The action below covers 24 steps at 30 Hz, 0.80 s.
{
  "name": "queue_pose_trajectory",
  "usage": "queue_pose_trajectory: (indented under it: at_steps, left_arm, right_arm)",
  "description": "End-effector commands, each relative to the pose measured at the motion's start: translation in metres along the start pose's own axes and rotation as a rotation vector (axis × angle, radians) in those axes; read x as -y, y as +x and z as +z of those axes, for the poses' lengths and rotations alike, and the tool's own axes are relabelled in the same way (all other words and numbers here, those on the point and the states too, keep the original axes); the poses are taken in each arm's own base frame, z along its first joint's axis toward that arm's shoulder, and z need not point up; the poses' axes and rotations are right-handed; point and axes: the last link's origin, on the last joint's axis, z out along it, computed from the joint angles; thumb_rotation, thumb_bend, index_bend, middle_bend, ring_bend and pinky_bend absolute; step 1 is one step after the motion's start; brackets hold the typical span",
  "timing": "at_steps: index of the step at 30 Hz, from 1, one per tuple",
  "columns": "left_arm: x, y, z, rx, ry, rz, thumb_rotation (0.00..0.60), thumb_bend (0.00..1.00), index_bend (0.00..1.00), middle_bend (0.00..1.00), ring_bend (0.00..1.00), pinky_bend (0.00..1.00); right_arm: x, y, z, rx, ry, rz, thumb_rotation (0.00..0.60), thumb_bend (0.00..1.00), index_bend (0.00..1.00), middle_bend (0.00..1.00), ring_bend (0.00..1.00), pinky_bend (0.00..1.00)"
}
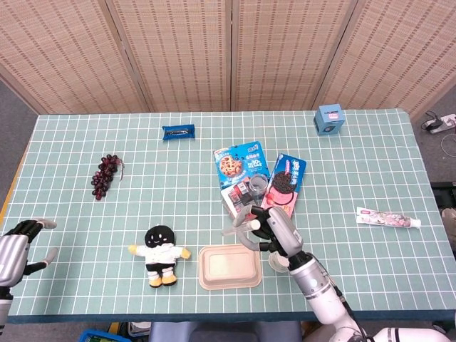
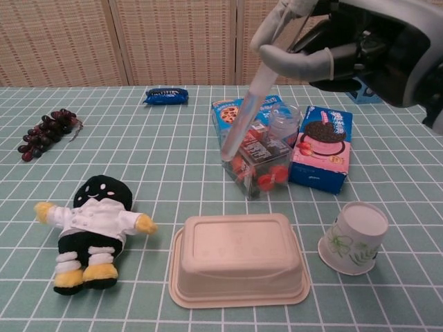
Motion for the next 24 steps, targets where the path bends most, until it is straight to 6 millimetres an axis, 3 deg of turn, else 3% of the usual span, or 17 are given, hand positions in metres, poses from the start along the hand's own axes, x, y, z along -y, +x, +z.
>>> queue_pose_trajectory:
  at_steps: [1,4,8,12,20,24]
  left_arm:
    - [0.0,0.0,0.0,0.0,0.0,0.003,0.6,0.3,0.42,0.34,0.28,0.44]
    - [-0.001,0.0,-0.001,-0.002,0.0,0.005,0.6,0.3,0.42,0.34,0.28,0.44]
    - [-0.002,-0.001,-0.001,0.001,-0.003,0.011,0.6,0.3,0.42,0.34,0.28,0.44]
    - [-0.003,-0.001,-0.002,0.002,-0.008,0.013,0.6,0.3,0.42,0.34,0.28,0.44]
    - [-0.003,-0.002,-0.001,0.009,-0.009,0.012,0.6,0.3,0.42,0.34,0.28,0.44]
    - [-0.003,-0.002,-0.001,0.011,-0.007,0.013,0.6,0.3,0.42,0.34,0.28,0.44]
  right_arm:
    - [-0.003,0.001,-0.005,0.015,-0.009,-0.066,0.6,0.51,0.78,1.0,1.0,1.0]
    - [-0.005,0.003,-0.019,0.017,0.008,-0.342,0.6,0.51,0.78,1.0,1.0,1.0]
    - [0.003,0.002,-0.031,-0.01,0.015,-0.415,0.6,0.51,0.78,1.0,1.0,1.0]
    - [0.008,0.003,-0.036,-0.028,0.023,-0.374,0.6,0.51,0.78,1.0,1.0,1.0]
    - [0.005,0.008,-0.04,-0.024,0.009,-0.078,0.6,0.52,0.78,1.0,1.0,1.0]
    - [0.004,0.014,-0.04,-0.026,0.018,-0.06,0.6,0.52,0.78,1.0,1.0,1.0]
